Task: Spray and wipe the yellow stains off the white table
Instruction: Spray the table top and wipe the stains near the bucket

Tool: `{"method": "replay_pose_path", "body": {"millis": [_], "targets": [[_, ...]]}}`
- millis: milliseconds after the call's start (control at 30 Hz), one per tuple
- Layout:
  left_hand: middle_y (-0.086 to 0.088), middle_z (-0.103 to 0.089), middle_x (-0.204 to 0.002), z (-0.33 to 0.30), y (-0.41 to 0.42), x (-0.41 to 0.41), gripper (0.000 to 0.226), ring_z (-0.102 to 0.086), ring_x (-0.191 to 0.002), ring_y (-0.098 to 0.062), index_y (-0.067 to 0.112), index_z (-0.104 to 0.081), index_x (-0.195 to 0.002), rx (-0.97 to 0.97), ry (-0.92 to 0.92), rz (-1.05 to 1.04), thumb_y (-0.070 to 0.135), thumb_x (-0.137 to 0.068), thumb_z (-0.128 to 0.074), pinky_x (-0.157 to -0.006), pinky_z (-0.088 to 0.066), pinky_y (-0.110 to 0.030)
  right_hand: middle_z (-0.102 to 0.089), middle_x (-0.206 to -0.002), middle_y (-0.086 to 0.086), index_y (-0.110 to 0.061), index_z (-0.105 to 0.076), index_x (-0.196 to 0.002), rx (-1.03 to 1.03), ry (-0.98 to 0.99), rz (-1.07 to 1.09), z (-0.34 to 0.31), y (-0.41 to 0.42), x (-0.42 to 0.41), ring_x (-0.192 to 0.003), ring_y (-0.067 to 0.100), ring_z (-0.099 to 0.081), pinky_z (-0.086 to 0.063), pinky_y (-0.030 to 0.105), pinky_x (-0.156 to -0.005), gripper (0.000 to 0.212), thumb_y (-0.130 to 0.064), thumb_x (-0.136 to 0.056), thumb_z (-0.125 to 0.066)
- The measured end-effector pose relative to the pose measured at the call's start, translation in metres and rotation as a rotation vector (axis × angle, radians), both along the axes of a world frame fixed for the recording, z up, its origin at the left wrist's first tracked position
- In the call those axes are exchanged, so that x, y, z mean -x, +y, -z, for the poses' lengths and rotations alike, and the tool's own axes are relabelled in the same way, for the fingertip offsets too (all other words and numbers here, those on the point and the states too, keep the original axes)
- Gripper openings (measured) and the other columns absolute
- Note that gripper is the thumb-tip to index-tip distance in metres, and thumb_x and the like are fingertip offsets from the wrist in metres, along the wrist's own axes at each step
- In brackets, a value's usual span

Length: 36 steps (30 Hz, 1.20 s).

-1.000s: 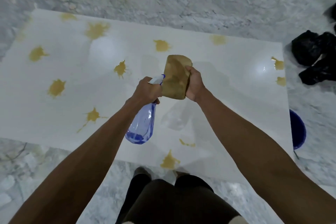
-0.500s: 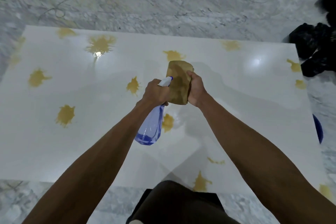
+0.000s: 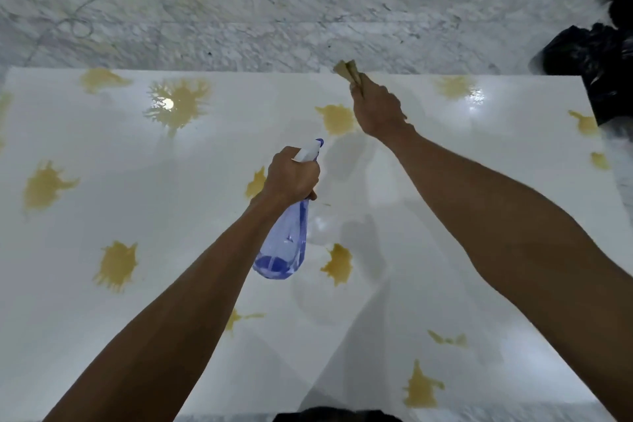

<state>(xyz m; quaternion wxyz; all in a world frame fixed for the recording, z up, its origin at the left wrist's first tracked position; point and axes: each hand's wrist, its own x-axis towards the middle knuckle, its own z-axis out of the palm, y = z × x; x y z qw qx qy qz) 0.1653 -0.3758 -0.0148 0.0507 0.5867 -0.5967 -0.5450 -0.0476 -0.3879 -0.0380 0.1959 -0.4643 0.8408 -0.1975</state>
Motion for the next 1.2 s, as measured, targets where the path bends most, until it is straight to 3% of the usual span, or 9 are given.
{"method": "replay_pose_path", "body": {"millis": [100,167,233,333,467,600,800,967,1200], "targets": [[-0.03,-0.063,-0.083,0.009,-0.011,-0.007,0.027,-0.06,-0.035,-0.016,-0.015,-0.064,-0.097,0.005,0.014,0.006,0.009,-0.089,-0.053,-0.062,-0.051,-0.038,-0.041,-0.153,0.015,-0.02,-0.037,-0.149,-0.256,0.23,-0.266,0.053,-0.034,0.001,-0.136,0.036,-0.045,-0.037,0.053,-0.107,0.051,-0.038,-0.104,-0.023],[-0.032,-0.068,-0.092,0.014,-0.017,-0.013,0.024,-0.061,-0.038,-0.017,-0.01,-0.066,-0.098,0.017,0.016,-0.003,0.009,-0.089,-0.054,-0.063,-0.055,-0.038,-0.004,-0.168,0.009,-0.032,-0.012,-0.159,-0.422,0.236,-0.366,0.091,-0.028,-0.01,-0.154,0.031,-0.007,-0.011,0.058,-0.121,0.056,-0.041,-0.105,-0.021],[-0.033,-0.07,-0.096,0.018,-0.022,-0.017,0.022,-0.061,-0.045,-0.022,-0.009,-0.067,-0.099,0.043,0.016,0.008,0.009,-0.091,-0.057,-0.059,-0.057,-0.034,0.01,-0.168,0.004,-0.037,-0.003,-0.159,-0.382,0.25,-0.316,0.114,-0.015,-0.019,-0.154,0.028,0.01,0.006,0.056,-0.122,0.057,-0.043,-0.105,-0.022],[-0.038,-0.067,-0.095,0.02,-0.022,-0.019,0.027,-0.061,-0.047,-0.026,-0.014,-0.065,-0.095,0.071,0.031,0.014,0.01,-0.088,-0.055,-0.053,-0.055,-0.031,0.011,-0.168,0.001,-0.04,-0.003,-0.158,-0.34,0.247,-0.303,0.114,0.0,-0.028,-0.154,0.025,0.014,0.012,0.053,-0.121,0.057,-0.048,-0.105,-0.023],[-0.037,-0.068,-0.093,0.016,-0.006,-0.022,0.034,-0.065,-0.042,-0.023,-0.014,-0.064,-0.093,0.059,0.004,0.027,0.016,-0.085,-0.052,-0.06,-0.057,-0.045,0.011,-0.168,-0.001,-0.042,-0.002,-0.157,-0.316,0.235,-0.327,0.117,0.038,-0.048,-0.154,0.024,0.014,0.012,0.053,-0.12,0.058,-0.052,-0.105,-0.025],[-0.041,-0.066,-0.094,0.01,0.024,-0.029,0.033,-0.062,-0.036,-0.018,-0.017,-0.063,-0.092,0.031,0.018,0.017,0.014,-0.087,-0.052,-0.062,-0.048,-0.038,0.007,-0.168,0.002,-0.04,-0.004,-0.158,-0.282,0.239,-0.367,0.12,0.088,-0.072,-0.154,0.028,0.009,0.007,0.056,-0.12,0.059,-0.049,-0.105,-0.029],[-0.019,-0.059,-0.082,-0.003,0.09,-0.057,0.023,-0.059,-0.033,-0.016,0.003,-0.064,-0.089,-0.017,-0.008,0.001,0.01,-0.074,-0.049,-0.066,-0.049,-0.037,0.008,-0.168,0.0,-0.041,-0.004,-0.158,-0.273,0.235,-0.374,0.124,0.179,-0.123,-0.155,0.026,0.01,0.009,0.055,-0.121,0.06,-0.051,-0.104,-0.029],[-0.018,-0.06,-0.075,-0.006,0.16,-0.089,0.023,-0.06,-0.048,-0.029,-0.001,-0.065,-0.082,-0.007,-0.037,0.005,0.017,-0.076,-0.052,-0.063,-0.05,-0.033,0.008,-0.168,0.001,-0.04,-0.006,-0.158,-0.278,0.216,-0.406,0.118,0.267,-0.172,-0.155,0.027,0.01,0.01,0.056,-0.12,0.06,-0.045,-0.103,-0.031],[-0.013,-0.044,-0.068,-0.006,0.248,-0.124,0.008,-0.046,-0.061,-0.026,0.011,-0.049,-0.073,0.069,-0.04,0.045,0.016,-0.068,-0.052,-0.063,-0.042,-0.036,0.01,-0.168,0.003,-0.037,-0.005,-0.158,-0.372,0.14,-0.458,0.093,0.366,-0.233,-0.154,0.028,0.012,0.003,0.06,-0.121,0.057,-0.043,-0.104,-0.023]]}}
